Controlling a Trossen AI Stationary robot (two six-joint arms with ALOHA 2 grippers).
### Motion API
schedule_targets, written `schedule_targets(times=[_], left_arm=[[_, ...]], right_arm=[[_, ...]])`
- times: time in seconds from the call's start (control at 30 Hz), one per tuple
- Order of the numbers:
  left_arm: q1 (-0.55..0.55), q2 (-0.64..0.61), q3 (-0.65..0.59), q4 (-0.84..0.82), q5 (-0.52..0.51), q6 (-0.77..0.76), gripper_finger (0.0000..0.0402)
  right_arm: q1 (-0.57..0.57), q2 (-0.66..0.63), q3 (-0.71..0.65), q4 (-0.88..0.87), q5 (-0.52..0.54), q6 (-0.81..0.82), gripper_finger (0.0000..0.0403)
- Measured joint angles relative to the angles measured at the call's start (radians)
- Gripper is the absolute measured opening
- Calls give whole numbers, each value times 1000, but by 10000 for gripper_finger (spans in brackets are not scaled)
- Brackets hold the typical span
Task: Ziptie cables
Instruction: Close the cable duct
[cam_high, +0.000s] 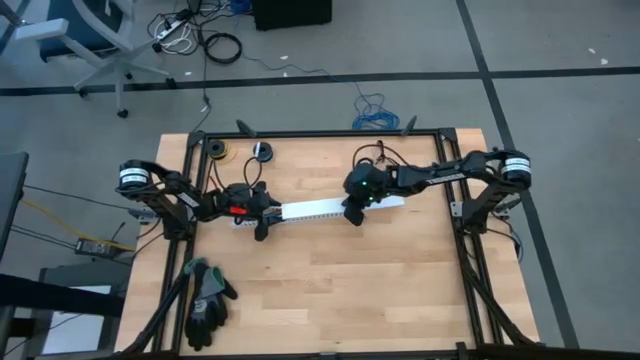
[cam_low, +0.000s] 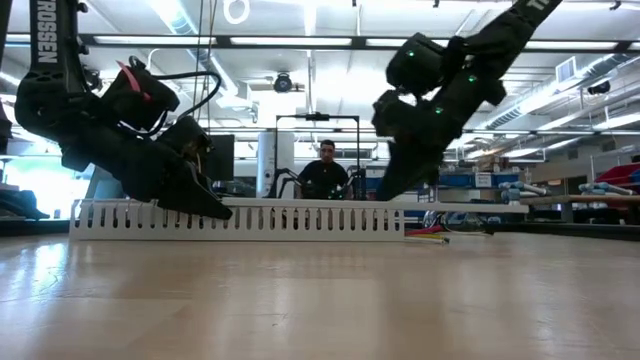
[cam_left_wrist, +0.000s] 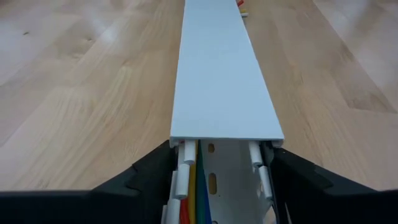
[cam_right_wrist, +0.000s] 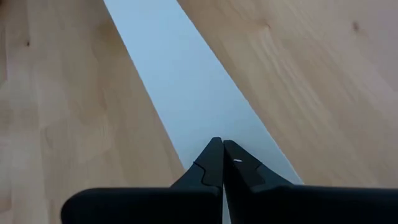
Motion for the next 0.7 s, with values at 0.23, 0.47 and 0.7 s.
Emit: schedule_targets(times=[0.23, 0.47, 0.7], left_arm=[[0, 1, 1, 4, 0, 0, 226], [0, 2, 1, 10, 3, 0, 254], [0, 2, 2, 17, 38, -56, 295]], right_arm=[[0, 44, 62, 29, -17, -63, 0], [0, 43, 63, 26, -19, -66, 0], [-1, 43, 64, 26, -22, -65, 0]])
